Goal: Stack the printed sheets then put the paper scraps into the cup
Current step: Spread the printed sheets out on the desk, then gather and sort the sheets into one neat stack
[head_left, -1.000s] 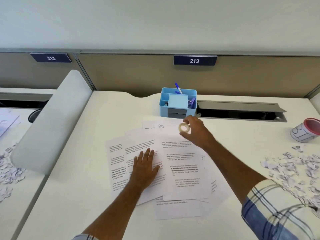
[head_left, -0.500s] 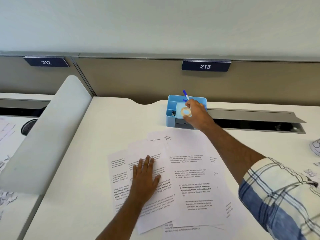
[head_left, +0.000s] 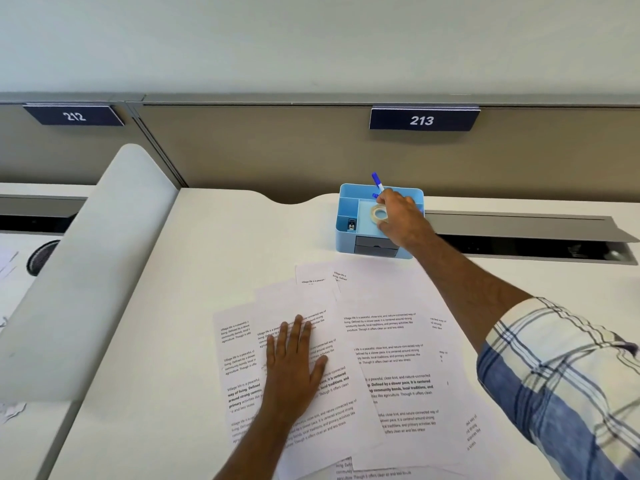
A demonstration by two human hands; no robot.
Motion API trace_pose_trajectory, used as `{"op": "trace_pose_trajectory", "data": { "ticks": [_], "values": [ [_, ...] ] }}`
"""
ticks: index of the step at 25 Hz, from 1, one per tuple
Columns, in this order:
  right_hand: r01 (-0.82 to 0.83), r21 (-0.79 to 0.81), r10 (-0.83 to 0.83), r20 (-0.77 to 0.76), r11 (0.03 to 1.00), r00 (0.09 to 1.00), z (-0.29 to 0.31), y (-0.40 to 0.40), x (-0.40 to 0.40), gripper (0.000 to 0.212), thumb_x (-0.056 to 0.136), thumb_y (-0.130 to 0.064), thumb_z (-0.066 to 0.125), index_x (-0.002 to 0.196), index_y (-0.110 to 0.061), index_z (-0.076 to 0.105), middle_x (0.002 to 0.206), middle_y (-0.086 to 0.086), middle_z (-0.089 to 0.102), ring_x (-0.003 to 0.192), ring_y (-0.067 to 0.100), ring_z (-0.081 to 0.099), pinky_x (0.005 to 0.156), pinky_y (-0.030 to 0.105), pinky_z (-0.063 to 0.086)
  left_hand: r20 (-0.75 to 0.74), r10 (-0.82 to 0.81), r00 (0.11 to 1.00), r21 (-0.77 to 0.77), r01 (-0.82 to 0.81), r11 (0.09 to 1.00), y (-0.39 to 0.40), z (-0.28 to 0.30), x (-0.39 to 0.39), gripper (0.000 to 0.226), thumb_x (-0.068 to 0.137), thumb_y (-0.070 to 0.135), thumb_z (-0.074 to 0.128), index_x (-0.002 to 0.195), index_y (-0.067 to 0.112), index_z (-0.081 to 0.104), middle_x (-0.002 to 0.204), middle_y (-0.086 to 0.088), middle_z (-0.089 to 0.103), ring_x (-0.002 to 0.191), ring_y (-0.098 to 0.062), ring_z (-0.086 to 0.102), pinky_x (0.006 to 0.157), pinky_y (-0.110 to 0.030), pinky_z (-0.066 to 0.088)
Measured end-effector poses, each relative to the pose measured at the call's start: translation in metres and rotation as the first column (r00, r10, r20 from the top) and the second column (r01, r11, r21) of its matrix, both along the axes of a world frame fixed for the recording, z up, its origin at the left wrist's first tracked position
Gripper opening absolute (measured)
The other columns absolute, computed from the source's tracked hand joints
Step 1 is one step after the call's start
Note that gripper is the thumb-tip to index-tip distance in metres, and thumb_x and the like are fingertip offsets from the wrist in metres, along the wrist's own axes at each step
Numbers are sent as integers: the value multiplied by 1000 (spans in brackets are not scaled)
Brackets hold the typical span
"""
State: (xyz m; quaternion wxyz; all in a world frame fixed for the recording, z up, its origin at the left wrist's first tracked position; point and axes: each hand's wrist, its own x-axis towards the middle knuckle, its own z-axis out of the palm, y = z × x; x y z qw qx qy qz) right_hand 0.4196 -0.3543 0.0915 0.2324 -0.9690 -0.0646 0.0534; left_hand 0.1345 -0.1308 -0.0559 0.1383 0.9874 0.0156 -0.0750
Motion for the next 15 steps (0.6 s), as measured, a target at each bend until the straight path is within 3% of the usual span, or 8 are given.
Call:
{"op": "trace_pose_trajectory", "data": {
  "ticks": [9, 12, 15],
  "values": [
    [25, 24, -24, -68, 999, 997, -7, 5, 8, 59, 87, -7, 77, 136, -18, 47, 137, 10, 55, 125, 28, 47, 87, 32, 37, -8, 8, 1000, -22, -9, 1000, 0, 1, 0, 76, 103, 61, 31, 167, 22, 18, 176, 4, 5, 163, -24, 1, 129, -46, -2],
    [34, 87, -34, -1, 996, 999, -2, 0, 0, 53, 89, -5, 73, 135, -16, 49, 139, 10, 52, 127, 29, 45, 91, 32, 38, -22, 13, 1000, -34, -14, 999, -2, 5, 1, 77, 102, 62, 28, 167, 21, 18, 176, 4, 5, 162, -24, 0, 129, -46, -4],
    [57, 218, -81, 103, 974, 991, -2, -10, -25, 47, 87, -3, 72, 127, -17, 52, 134, 7, 54, 124, 31, 47, 100, 40, 43, -51, 13, 999, -41, -15, 999, -1, 13, 2, 82, 98, 66, 20, 168, 23, 11, 176, 6, -3, 162, -22, -8, 130, -44, -9]
  ]
}}
